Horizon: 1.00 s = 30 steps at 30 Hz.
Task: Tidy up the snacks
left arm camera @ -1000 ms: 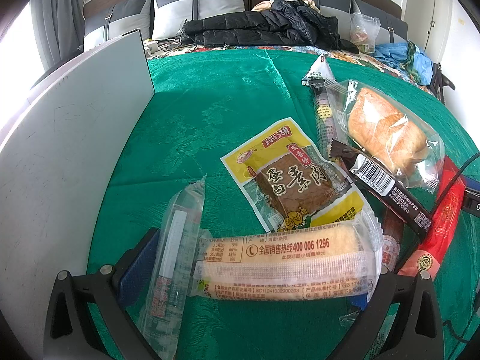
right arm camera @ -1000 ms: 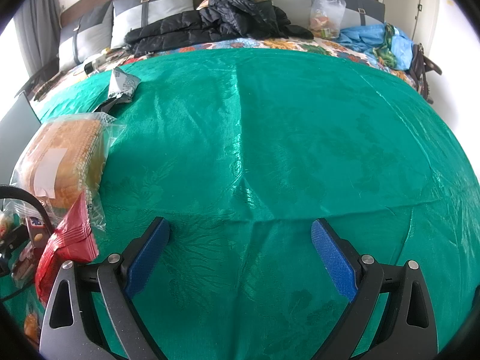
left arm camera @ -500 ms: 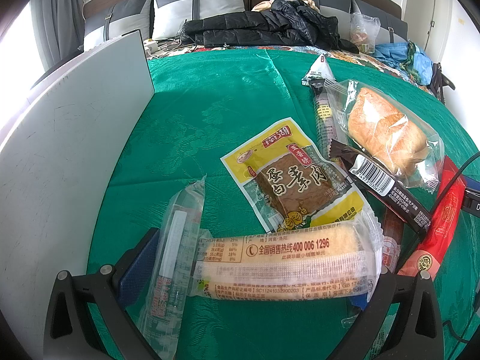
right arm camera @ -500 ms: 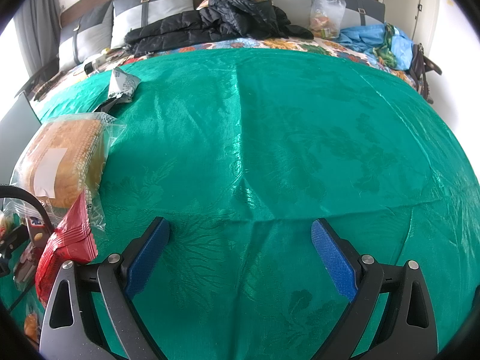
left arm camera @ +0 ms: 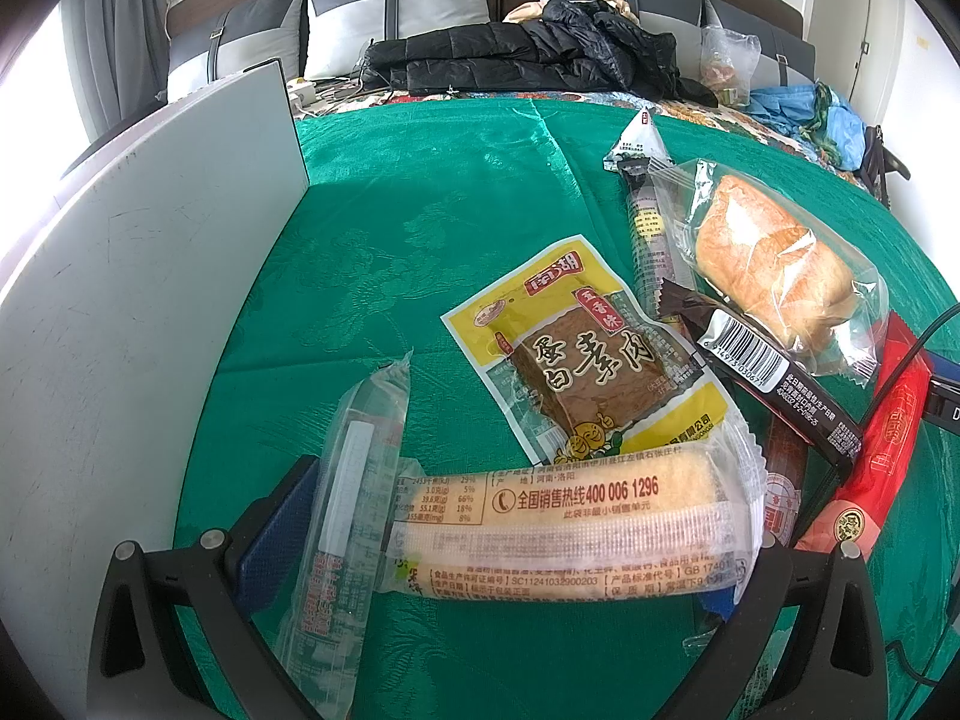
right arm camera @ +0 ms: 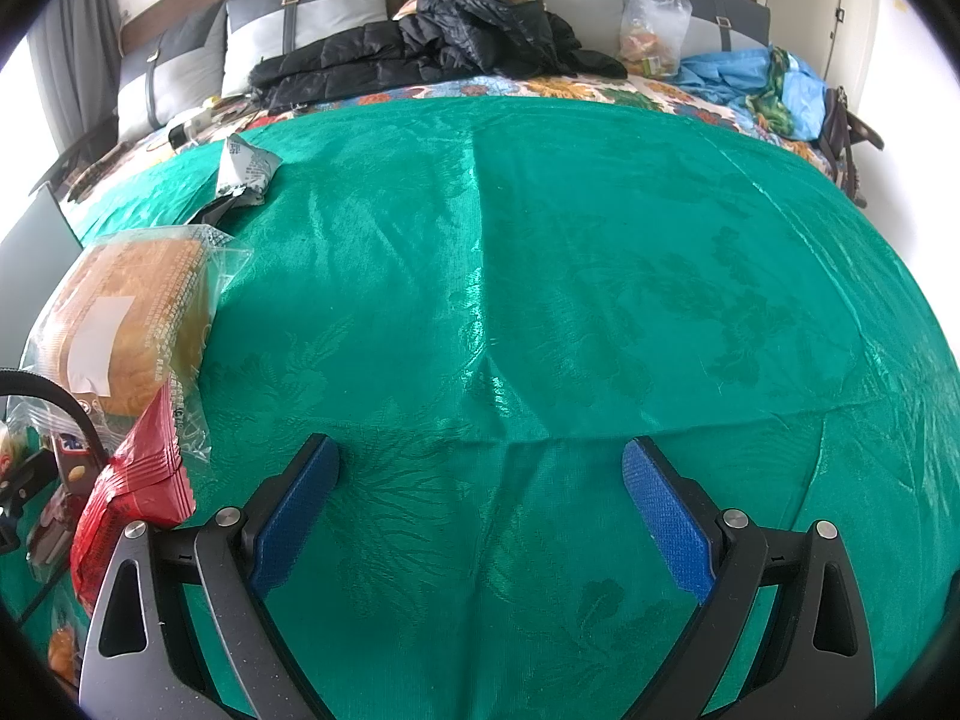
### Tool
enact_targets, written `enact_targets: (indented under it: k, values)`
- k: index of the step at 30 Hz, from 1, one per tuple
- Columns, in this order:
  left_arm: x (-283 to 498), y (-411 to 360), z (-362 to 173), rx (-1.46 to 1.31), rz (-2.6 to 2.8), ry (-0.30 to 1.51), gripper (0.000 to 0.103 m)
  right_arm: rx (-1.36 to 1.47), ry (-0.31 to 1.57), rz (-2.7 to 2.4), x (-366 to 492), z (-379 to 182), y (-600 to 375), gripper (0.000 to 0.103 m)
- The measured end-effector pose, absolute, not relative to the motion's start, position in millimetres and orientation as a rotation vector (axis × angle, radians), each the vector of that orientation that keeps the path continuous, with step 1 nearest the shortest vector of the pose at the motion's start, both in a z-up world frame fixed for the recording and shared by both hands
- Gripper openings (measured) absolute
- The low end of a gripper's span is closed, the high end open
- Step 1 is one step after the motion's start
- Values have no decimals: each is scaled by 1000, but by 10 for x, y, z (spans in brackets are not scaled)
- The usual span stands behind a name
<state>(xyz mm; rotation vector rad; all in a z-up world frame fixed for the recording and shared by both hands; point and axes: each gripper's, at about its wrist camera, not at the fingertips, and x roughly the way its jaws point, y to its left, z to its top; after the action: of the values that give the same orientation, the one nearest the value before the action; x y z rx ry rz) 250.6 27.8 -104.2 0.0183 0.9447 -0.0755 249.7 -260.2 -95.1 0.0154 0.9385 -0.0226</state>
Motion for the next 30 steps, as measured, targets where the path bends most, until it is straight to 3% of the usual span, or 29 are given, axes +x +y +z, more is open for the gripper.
enact_targets:
  k: [30]
  values:
    - [2505,271,-1038,18,-75,945,103,15,938,-23,2491,-947,-2610,98]
